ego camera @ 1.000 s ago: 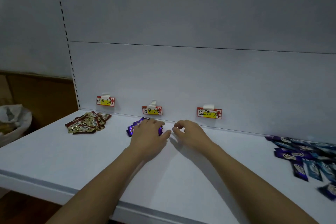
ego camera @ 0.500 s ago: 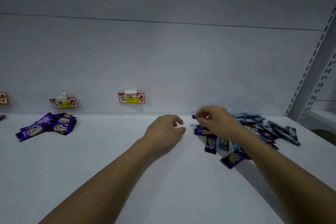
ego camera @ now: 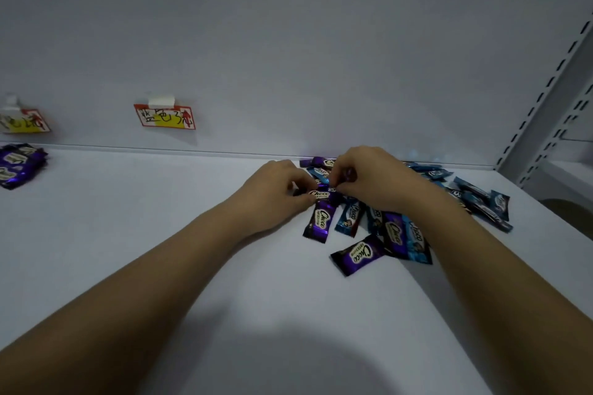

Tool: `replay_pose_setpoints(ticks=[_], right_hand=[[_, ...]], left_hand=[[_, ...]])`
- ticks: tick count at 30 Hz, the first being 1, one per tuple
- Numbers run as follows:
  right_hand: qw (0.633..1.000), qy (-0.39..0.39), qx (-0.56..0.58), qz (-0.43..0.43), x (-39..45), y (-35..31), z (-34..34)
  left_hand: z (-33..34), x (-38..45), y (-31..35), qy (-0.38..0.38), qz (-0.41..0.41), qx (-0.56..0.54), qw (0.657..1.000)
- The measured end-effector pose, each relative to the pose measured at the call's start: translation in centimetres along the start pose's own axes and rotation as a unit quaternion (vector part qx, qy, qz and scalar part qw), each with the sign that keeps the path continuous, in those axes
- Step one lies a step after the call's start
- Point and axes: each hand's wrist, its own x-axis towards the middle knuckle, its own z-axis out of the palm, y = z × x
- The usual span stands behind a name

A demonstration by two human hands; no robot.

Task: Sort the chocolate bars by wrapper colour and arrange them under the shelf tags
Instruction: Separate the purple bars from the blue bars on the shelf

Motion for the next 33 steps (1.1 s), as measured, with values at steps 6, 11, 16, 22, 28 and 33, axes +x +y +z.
replay_pose_setpoints(ticks=[6,11,16,22,28,33], right_hand=[[1.0,-0.009,-0.007,0.019,-0.3,-0.1,0.0],[0.999,0.001,0.012,0.053,-0.5,0.5,0.0],[0.996,-0.004,0.056,0.074,-0.8,0.8,-0.2],[0.988,0.003,0.136,0.068,-1.1,1.1,-0.8],[0.985,0.0,0.169,0.037,-1.0,1.0,-0.4],[0.982,-0.014,0.187,0.009,-0.7,0.4,0.9]], left_hand=[[0.3,-0.1,0.0,0.005,-0.059,-0.027,0.998],[-0.5,-0.6,-0.6,0.064,-0.107,-0.104,0.987],[-1.4,-1.1,-0.3,0.049,-0.15,-0.24,0.958],[-1.4,-1.6,1.1,-0.054,-0.109,-0.218,0.968],[-1.1,-1.9,1.6,-0.072,-0.091,-0.163,0.98],[-1.2,-2.0,1.9,-0.09,-0.041,-0.132,0.986]])
